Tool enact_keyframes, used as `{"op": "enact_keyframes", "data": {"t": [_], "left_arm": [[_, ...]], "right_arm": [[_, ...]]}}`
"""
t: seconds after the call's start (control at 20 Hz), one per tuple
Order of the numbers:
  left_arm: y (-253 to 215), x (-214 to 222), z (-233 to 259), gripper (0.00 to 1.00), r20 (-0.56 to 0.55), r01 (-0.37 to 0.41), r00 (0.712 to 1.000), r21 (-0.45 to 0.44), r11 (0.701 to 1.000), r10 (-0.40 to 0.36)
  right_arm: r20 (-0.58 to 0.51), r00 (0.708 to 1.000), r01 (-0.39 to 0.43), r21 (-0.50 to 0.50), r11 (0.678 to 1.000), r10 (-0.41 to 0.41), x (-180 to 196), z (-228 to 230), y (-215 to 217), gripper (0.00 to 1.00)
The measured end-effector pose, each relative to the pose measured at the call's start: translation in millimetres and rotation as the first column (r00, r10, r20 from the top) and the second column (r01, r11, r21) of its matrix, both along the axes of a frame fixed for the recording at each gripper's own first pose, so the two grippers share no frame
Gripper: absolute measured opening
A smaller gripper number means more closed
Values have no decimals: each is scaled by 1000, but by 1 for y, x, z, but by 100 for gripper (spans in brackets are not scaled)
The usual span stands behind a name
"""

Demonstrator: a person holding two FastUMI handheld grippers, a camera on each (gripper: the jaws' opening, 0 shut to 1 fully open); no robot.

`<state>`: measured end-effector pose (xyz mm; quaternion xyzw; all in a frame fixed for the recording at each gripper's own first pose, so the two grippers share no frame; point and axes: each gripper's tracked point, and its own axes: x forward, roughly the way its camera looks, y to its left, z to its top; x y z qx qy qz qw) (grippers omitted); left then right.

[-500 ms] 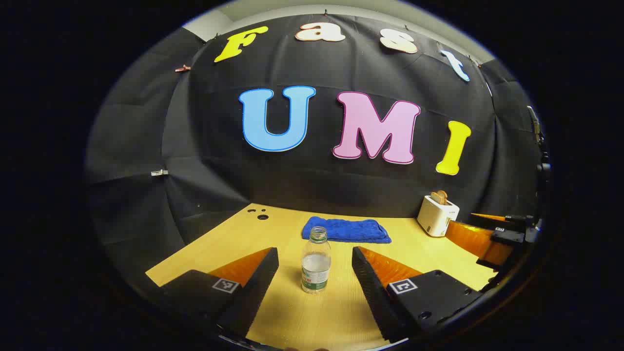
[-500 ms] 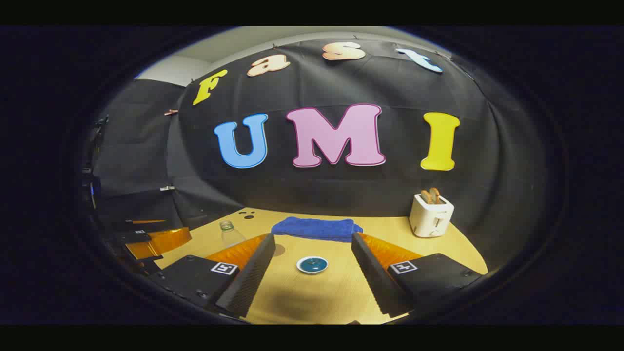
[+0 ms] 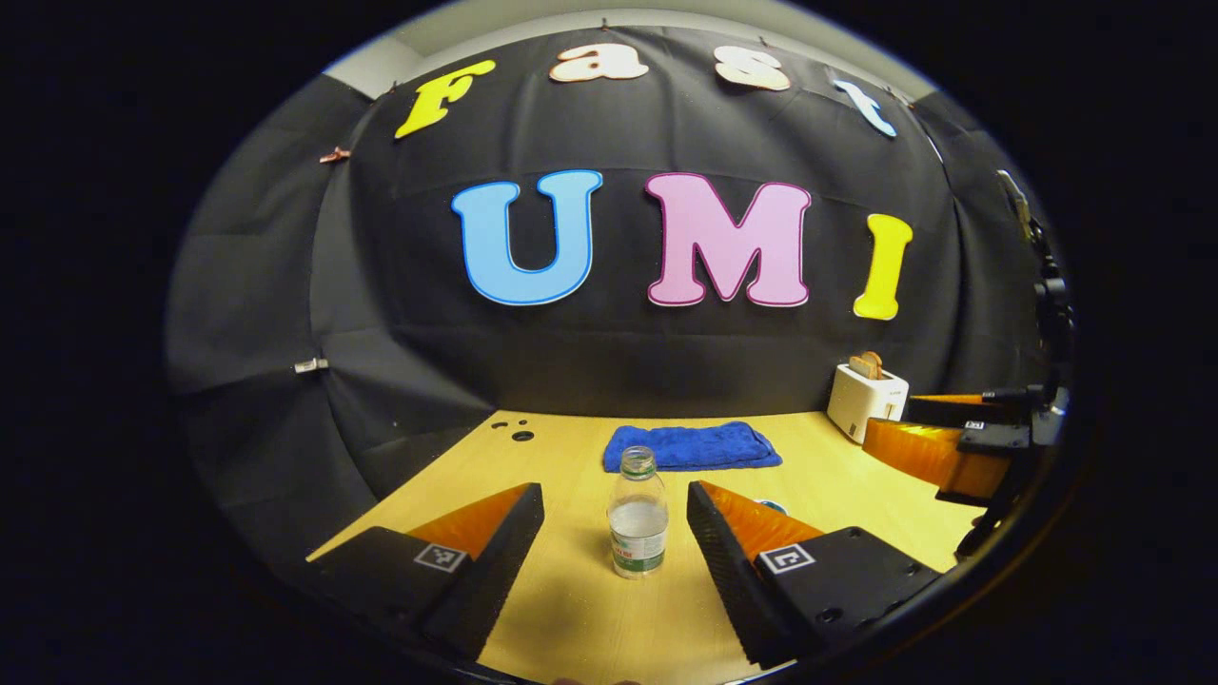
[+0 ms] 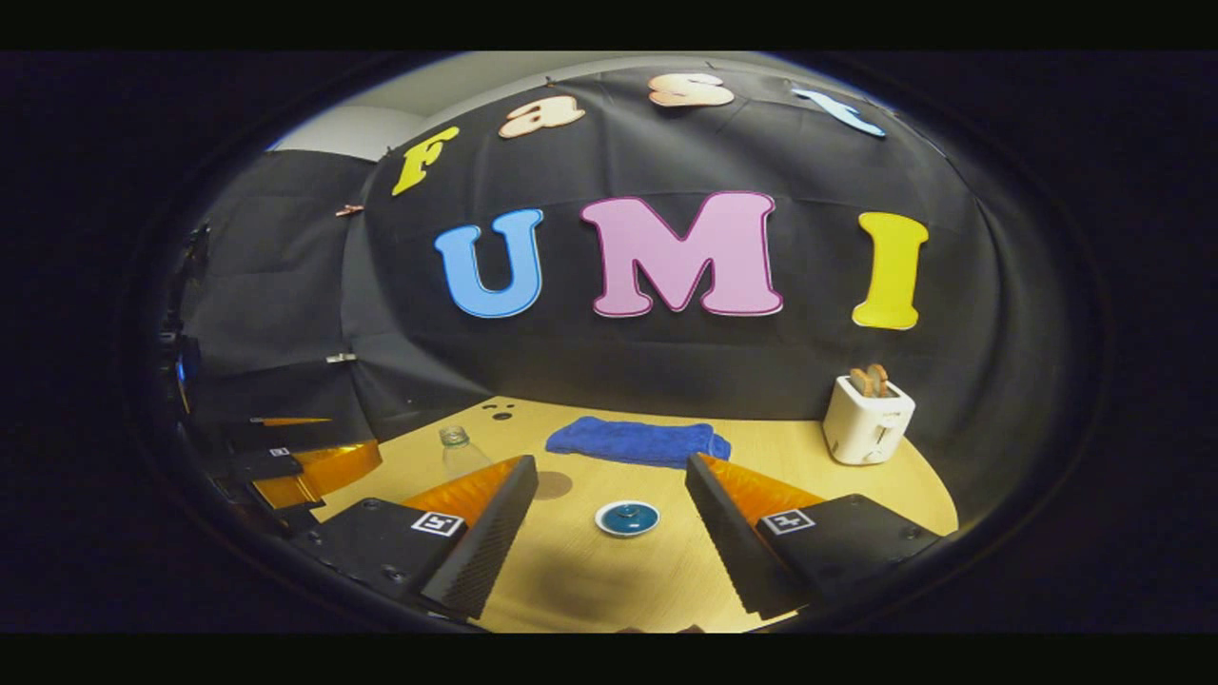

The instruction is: Open the teacup lid with one hand, grasp the water bottle and pour water into the teacup with the other hand; after pouring, place the water bottle on the coaster and then close the teacup lid.

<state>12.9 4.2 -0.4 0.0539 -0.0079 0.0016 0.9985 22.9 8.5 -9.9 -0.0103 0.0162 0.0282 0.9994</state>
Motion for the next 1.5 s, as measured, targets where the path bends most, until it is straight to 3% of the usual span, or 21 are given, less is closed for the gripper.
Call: {"op": "enact_keyframes", "data": {"t": [0.25, 0.7, 1.1, 1.5], "left_arm": [[-12, 8, -8, 95, -21, 35, 999, -13, 999, -35], [-2, 47, -40, 94, -57, 7, 998, -52, 999, -10], [27, 87, -107, 95, -116, -41, 993, -129, 991, 26], [44, 91, -141, 96, -135, -76, 990, -188, 979, 51]], "right_arm": [[-14, 1000, 1, -4, 1000, -1, 15, -10, -2, 97], [-67, 998, 9, -25, 1000, -10, 58, -51, -11, 97], [-82, 996, 20, -106, 994, -29, 124, -127, -17, 97], [-122, 991, 37, -82, 996, -47, 157, -179, -21, 98]]}}
